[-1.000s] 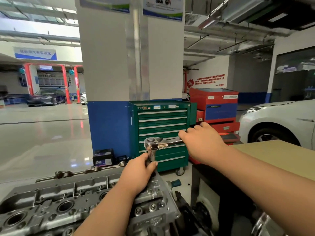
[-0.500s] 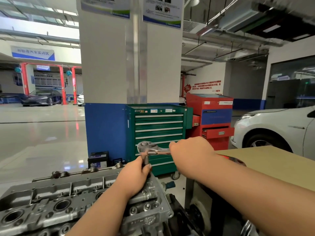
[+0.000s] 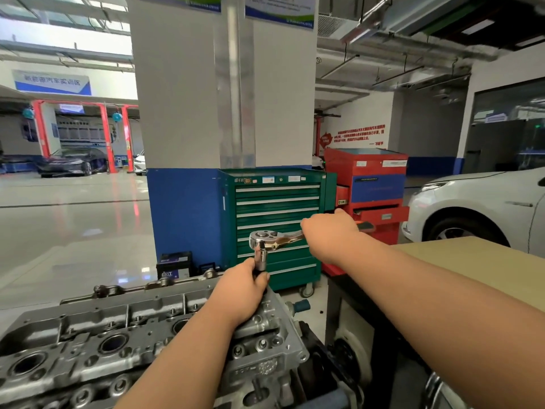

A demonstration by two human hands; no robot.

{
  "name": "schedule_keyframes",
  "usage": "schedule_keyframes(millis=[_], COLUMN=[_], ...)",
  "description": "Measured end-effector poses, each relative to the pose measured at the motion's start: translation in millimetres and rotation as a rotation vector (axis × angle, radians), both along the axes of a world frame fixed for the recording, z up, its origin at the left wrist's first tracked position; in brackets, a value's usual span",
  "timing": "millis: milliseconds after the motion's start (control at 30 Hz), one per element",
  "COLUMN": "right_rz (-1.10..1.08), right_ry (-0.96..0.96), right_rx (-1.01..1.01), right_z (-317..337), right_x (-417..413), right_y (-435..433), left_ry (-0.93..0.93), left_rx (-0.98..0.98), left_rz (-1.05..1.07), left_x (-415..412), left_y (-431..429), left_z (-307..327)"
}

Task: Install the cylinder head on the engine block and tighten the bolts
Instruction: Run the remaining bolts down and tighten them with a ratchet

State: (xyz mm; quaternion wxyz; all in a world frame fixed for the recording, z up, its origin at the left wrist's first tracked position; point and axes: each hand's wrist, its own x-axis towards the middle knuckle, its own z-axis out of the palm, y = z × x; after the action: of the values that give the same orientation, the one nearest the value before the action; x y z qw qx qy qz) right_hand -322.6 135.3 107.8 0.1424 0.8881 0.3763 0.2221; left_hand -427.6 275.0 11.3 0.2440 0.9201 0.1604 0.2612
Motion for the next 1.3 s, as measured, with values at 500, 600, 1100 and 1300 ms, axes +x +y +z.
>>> schedule_keyframes(millis=[500, 600, 1100, 1300], right_rz=[0.064, 0.085, -0.102, 0.034], right_ry=[0.060, 0.052, 0.078, 0.043], right_rx=[0.041, 0.066, 0.065, 0.107], right_z=[-17.8, -11.3, -17.7, -24.1], right_x=[-155.6, -143.0, -93.2, -117.5], right_y=[-37.1, -41.5, -10.1, -28.5], left_ry=[0.027, 0.031, -0.254, -0.309], left_rx=[0.002, 0.020, -0.073, -0.137], left_rz=[0.034, 0.033, 0.106, 0.120], left_x=[-8.3, -7.7, 0.8, 2.4], left_y=[-11.9, -11.6, -11.3, -20.6], left_z=[8.9, 8.4, 5.6, 6.2])
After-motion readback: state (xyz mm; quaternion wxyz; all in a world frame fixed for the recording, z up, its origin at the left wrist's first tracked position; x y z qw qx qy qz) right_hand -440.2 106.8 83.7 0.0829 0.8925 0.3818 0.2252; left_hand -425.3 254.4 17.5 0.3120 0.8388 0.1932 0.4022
